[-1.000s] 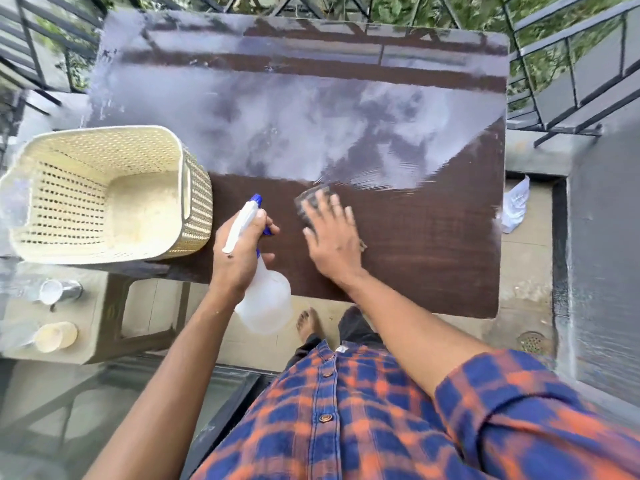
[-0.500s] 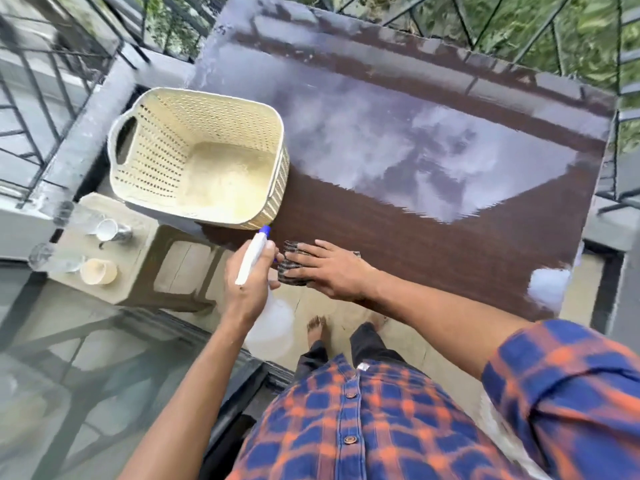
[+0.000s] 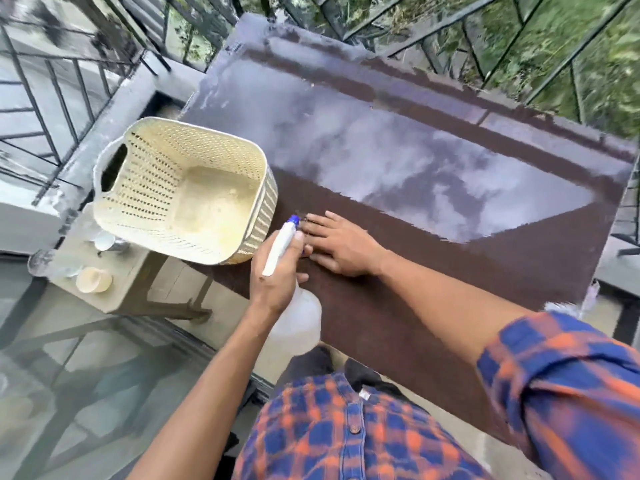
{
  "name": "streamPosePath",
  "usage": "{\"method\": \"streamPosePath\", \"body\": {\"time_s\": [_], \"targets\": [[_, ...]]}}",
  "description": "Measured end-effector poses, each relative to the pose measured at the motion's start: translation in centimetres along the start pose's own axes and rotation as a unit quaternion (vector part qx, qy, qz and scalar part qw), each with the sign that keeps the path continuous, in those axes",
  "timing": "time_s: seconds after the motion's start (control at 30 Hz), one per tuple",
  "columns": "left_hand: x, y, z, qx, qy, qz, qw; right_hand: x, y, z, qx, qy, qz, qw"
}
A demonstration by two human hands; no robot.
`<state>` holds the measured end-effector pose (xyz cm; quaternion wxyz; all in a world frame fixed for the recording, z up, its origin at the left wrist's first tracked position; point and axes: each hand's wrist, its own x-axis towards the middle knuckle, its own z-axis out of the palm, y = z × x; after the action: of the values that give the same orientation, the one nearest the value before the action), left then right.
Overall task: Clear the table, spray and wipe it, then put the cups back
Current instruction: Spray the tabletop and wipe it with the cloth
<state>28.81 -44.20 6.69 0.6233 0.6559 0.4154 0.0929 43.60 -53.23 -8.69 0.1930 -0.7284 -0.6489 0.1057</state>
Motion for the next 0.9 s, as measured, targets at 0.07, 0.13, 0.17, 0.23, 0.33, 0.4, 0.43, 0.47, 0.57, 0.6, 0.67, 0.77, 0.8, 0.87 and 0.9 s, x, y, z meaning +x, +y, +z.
{"method": "streamPosePath", "body": {"time_s": [0.07,0.13,0.17,0.23,0.33,0.4,0.43,0.47,0.57,0.6,0.67,0.77,0.8,0.87,0.9], "targets": [[1.3,1.0,1.3,0.016,-0.008,0.011,1.000,0.8,2.5,-0.9,0.000,0.017,0.021,1.000],[2.8,2.1,2.5,0.023,-0.012,0.017,1.000,1.9,5.1,-2.0,-0.001,0.028,0.028,0.999],[3.8,2.8,3.2,0.024,-0.019,0.020,0.999,2.4,6.3,-2.5,0.000,0.037,0.031,0.999],[5.8,4.0,4.4,0.023,-0.032,0.027,0.999,3.6,9.1,-3.4,-0.002,0.055,0.046,0.997],[9.1,5.7,6.1,0.006,-0.036,0.018,0.999,5.2,13.8,-5.3,-0.004,0.064,0.104,0.993],[11.2,6.7,7.0,-0.005,-0.037,0.012,0.999,6.1,16.6,-6.7,-0.008,0.064,0.148,0.987],[12.2,7.1,7.6,-0.006,-0.042,0.010,0.999,6.5,17.9,-7.5,-0.005,0.065,0.171,0.983],[13.2,7.6,8.1,-0.005,-0.049,0.008,0.999,7.0,19.3,-8.3,-0.005,0.068,0.189,0.980],[15.7,8.9,9.9,0.001,-0.073,0.018,0.997,8.4,23.3,-10.8,-0.020,0.064,0.235,0.970],[16.6,9.4,10.5,0.002,-0.079,0.024,0.997,8.8,24.6,-11.5,-0.020,0.060,0.254,0.965],[18.1,10.2,11.6,0.005,-0.095,0.036,0.995,9.2,26.7,-12.8,-0.013,0.062,0.289,0.955],[19.8,11.3,12.6,0.008,-0.111,0.045,0.993,8.6,28.6,-14.4,-0.003,0.096,0.347,0.933],[20.2,11.5,12.8,0.006,-0.115,0.046,0.992,7.9,29.0,-14.6,-0.004,0.107,0.369,0.923],[20.8,12.0,13.0,-0.001,-0.122,0.046,0.991,6.0,29.2,-14.7,-0.007,0.136,0.423,0.896],[21.0,12.2,13.1,-0.001,-0.127,0.047,0.991,4.9,29.1,-14.5,-0.009,0.154,0.455,0.877]]}}
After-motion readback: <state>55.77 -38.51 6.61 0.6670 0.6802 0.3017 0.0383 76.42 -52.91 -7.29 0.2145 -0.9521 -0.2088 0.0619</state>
